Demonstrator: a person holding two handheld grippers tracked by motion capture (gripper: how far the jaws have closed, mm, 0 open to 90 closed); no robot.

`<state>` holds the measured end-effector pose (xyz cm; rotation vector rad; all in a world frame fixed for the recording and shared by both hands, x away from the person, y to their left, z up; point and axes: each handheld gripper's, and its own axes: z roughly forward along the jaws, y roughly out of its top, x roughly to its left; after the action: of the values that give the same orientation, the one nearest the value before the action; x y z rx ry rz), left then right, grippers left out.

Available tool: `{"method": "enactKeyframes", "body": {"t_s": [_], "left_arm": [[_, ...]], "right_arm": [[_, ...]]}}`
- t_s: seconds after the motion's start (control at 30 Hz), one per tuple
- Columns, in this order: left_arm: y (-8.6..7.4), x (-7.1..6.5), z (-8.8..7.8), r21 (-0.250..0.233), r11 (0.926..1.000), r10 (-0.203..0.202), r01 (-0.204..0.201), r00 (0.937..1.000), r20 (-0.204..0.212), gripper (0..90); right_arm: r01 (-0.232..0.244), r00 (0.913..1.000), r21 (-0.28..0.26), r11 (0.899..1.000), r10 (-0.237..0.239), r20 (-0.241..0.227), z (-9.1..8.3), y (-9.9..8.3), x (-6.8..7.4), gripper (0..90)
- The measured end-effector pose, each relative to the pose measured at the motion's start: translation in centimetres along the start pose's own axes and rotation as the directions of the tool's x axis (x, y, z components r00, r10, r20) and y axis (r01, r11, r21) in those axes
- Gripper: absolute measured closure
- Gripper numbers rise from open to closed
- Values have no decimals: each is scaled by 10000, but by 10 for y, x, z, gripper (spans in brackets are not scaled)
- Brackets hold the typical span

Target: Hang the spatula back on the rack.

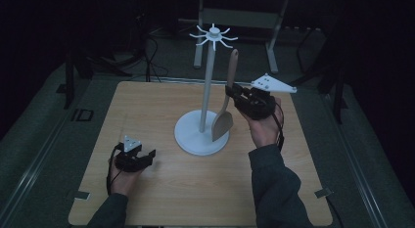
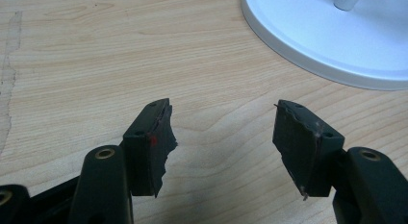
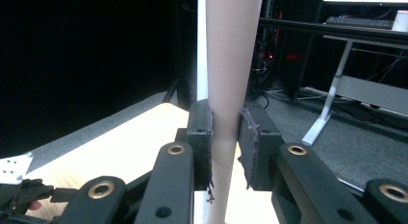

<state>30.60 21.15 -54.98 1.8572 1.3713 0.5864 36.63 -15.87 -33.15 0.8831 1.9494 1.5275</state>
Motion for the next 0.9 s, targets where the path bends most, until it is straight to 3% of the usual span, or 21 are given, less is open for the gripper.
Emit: {"method": "enactKeyframes", "body": {"t_s": [0.9], "left_arm": [[1, 0, 0, 1, 10000, 20, -20, 10000, 10, 392]], "right_arm": [[-110, 9998, 591, 9982, 118, -135, 20, 17, -3, 755]]}}
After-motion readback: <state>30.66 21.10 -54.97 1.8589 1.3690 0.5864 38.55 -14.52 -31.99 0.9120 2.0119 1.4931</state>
